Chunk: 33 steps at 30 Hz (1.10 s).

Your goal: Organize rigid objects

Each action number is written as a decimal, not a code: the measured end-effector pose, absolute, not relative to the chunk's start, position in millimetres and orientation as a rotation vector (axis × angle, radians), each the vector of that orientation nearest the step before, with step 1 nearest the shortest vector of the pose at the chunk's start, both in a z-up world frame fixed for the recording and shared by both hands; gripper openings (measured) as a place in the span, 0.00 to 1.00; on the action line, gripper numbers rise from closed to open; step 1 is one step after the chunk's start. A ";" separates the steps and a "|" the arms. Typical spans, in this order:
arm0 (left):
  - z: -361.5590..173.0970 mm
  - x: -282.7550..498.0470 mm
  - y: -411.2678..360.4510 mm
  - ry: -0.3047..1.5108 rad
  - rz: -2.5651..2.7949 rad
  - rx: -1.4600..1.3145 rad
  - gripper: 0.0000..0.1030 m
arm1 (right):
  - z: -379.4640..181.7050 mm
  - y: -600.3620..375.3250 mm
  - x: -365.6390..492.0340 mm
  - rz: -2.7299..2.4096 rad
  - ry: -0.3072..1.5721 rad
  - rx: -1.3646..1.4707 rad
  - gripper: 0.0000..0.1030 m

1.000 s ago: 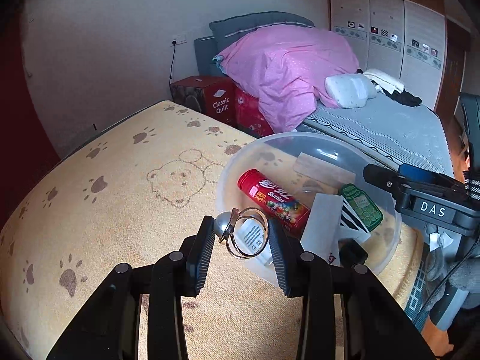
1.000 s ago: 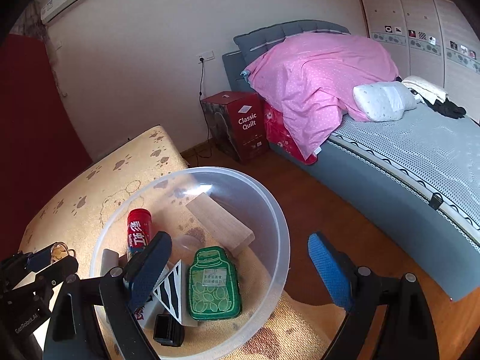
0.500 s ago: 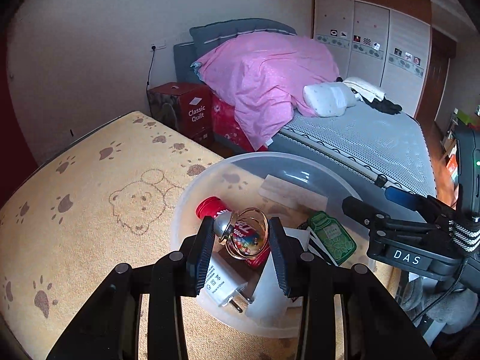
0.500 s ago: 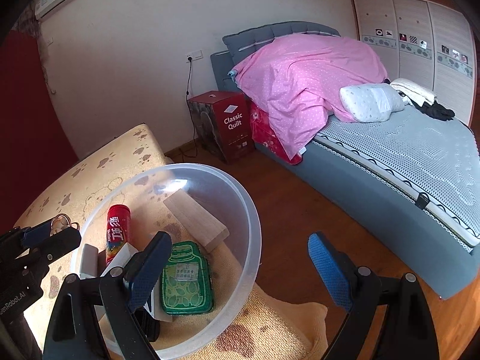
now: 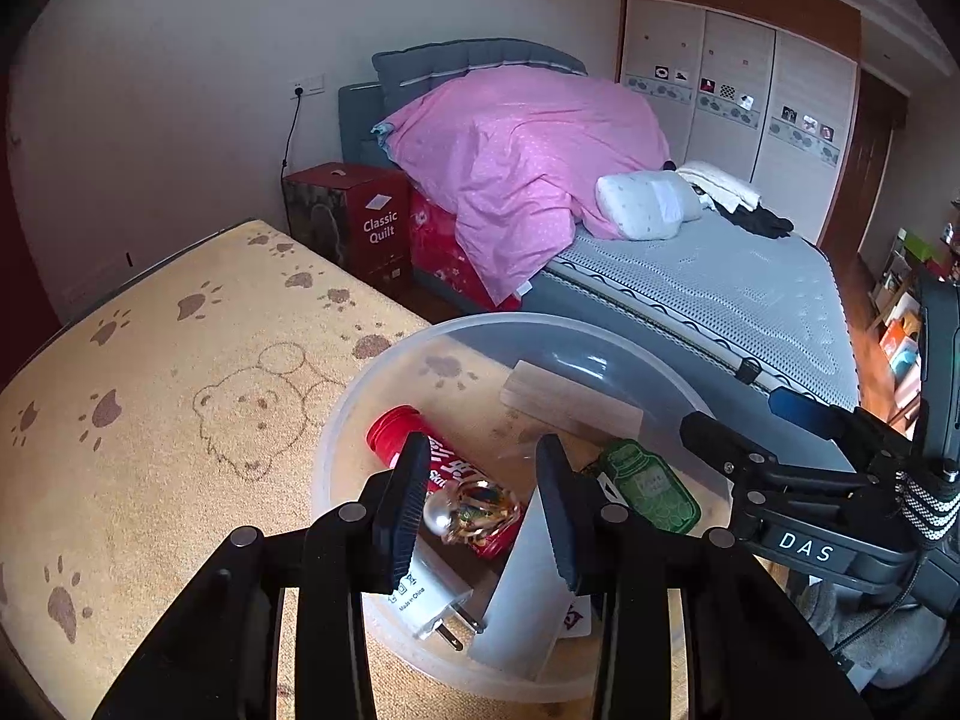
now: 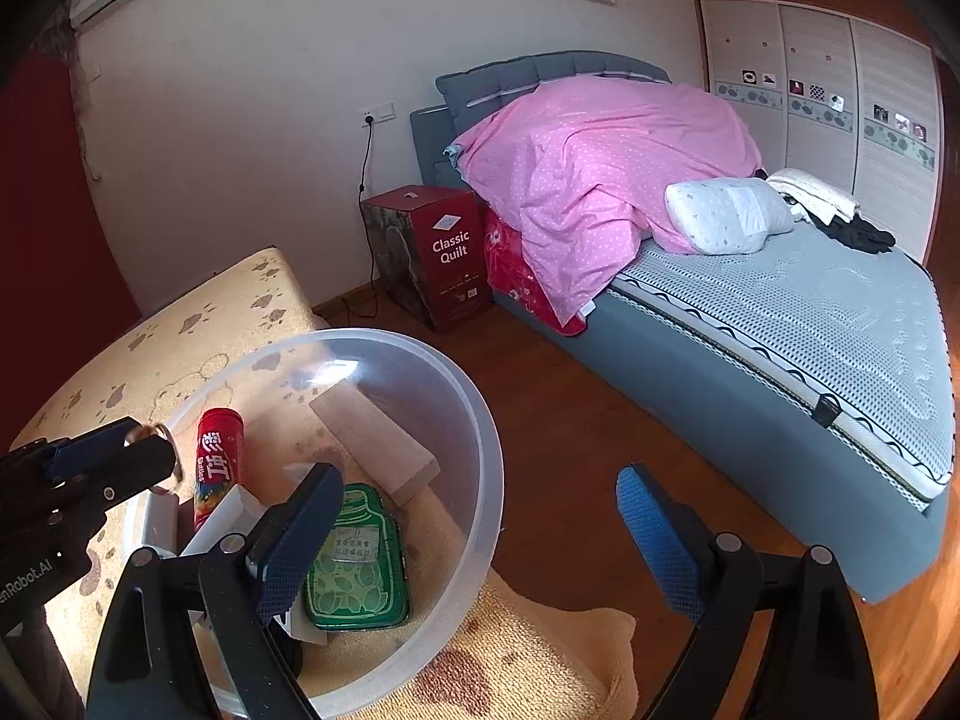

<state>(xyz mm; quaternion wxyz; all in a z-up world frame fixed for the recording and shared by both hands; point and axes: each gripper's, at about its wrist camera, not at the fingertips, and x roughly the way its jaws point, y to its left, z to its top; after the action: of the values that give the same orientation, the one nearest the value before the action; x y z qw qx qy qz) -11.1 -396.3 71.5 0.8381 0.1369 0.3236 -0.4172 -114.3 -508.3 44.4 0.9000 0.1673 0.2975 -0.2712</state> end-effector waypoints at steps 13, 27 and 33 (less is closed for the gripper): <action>72.0 -12.0 -392.1 0.685 -0.880 0.273 0.51 | 43.5 -507.4 -117.8 -0.560 0.618 0.347 0.92; 78.7 -9.5 -364.9 0.682 -0.798 0.263 0.90 | 40.4 -502.4 -120.5 -0.560 0.638 0.346 1.00; 75.2 -18.4 -359.2 0.644 -0.698 0.332 0.96 | 40.5 -499.0 -121.8 -0.590 0.657 0.333 1.00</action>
<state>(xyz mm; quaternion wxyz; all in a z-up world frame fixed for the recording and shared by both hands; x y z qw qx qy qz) -18.4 -359.2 75.2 0.8761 0.1590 0.3086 -0.3346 -121.8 -499.0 40.5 0.8907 0.1602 0.3164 -0.2844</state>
